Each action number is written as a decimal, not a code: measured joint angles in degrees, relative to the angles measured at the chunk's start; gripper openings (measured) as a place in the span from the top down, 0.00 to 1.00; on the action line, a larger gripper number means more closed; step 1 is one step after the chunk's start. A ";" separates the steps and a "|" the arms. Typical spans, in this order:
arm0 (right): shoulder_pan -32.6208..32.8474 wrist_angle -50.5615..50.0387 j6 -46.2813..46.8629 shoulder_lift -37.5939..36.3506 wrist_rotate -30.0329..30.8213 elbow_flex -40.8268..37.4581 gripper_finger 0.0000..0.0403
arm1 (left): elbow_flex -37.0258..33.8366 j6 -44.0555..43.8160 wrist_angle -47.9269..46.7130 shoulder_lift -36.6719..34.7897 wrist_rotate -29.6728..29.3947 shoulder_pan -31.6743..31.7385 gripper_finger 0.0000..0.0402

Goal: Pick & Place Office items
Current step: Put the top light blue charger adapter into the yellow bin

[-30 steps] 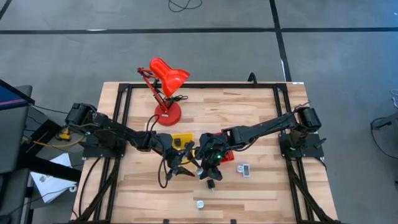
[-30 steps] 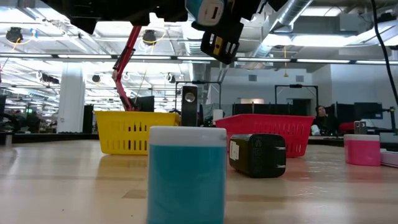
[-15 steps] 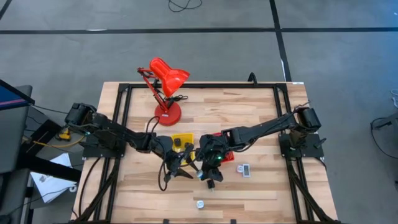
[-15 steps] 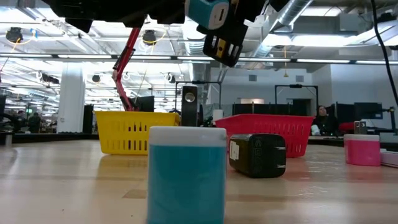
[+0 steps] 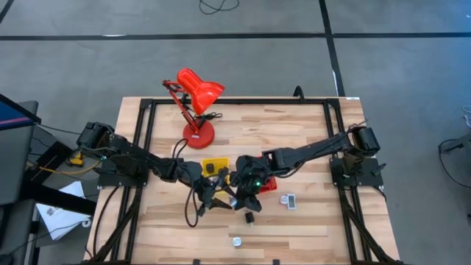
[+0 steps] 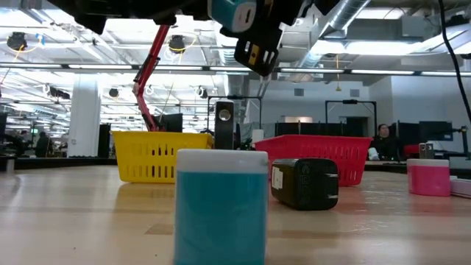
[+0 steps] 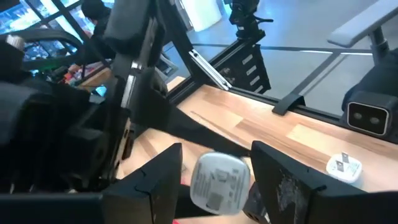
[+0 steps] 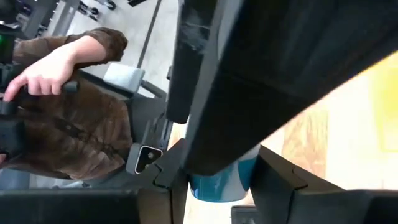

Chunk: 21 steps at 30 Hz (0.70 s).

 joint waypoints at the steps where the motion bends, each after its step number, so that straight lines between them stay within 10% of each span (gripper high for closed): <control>1: -0.12 0.04 0.00 0.00 -0.31 0.00 0.68 | 0.00 -0.01 -0.05 0.00 -0.02 0.02 0.53; 21: -0.70 2.02 0.61 0.02 -2.92 0.00 0.68 | 0.09 2.91 -2.73 0.00 1.08 0.15 0.66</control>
